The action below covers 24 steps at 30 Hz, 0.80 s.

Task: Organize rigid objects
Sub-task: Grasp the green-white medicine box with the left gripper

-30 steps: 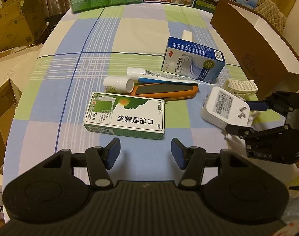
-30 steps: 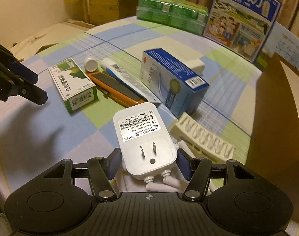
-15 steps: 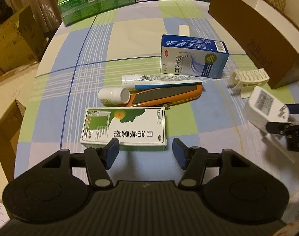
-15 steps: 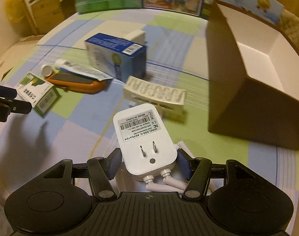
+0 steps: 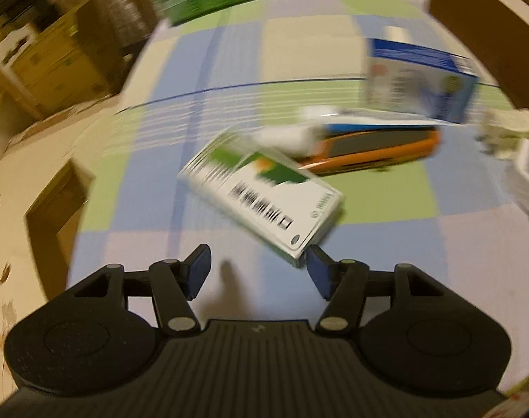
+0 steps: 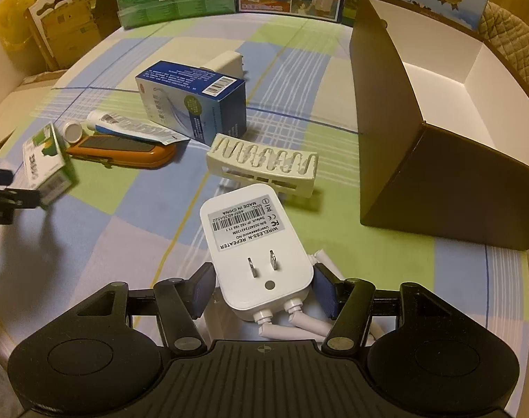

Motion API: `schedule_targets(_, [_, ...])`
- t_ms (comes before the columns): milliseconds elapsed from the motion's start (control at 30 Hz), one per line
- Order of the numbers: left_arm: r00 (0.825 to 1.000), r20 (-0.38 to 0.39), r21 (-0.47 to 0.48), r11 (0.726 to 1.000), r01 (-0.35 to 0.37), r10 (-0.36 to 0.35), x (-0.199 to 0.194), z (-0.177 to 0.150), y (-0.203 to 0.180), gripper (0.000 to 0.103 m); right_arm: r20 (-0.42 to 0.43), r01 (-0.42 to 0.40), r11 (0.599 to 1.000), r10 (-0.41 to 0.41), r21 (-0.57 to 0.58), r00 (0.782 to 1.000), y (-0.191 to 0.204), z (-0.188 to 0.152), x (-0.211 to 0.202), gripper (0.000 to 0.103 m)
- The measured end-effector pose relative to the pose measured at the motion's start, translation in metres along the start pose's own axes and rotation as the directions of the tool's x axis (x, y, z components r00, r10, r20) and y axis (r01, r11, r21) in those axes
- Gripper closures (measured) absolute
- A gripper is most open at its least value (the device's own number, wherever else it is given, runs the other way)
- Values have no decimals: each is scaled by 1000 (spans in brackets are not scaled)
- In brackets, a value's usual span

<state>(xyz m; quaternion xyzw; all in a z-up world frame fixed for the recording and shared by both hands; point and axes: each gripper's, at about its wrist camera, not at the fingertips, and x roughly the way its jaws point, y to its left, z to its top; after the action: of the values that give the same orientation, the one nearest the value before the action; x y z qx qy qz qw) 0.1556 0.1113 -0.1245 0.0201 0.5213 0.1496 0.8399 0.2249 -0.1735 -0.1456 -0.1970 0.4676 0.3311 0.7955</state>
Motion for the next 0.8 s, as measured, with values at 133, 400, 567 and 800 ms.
schedule_targets(133, [998, -12, -56, 996, -69, 68, 4, -3, 39, 47, -5, -1, 1000, 1, 11, 1000, -1, 3, 1, 45])
schedule_targets(400, [987, 54, -80, 985, 154, -150, -22, 18, 53, 34, -10, 1, 1000, -1, 29, 1000, -3, 7, 4, 45])
schedule_targets(567, [987, 42, -48, 986, 160, -158, -3, 42, 34, 33, -10, -1, 998, 1, 58, 1000, -5, 9, 6, 45])
schedule_targets(800, [991, -17, -48, 990, 131, -132, 37, 58, 35, 46, -2, 9, 998, -9, 67, 1000, -3, 8, 6, 45])
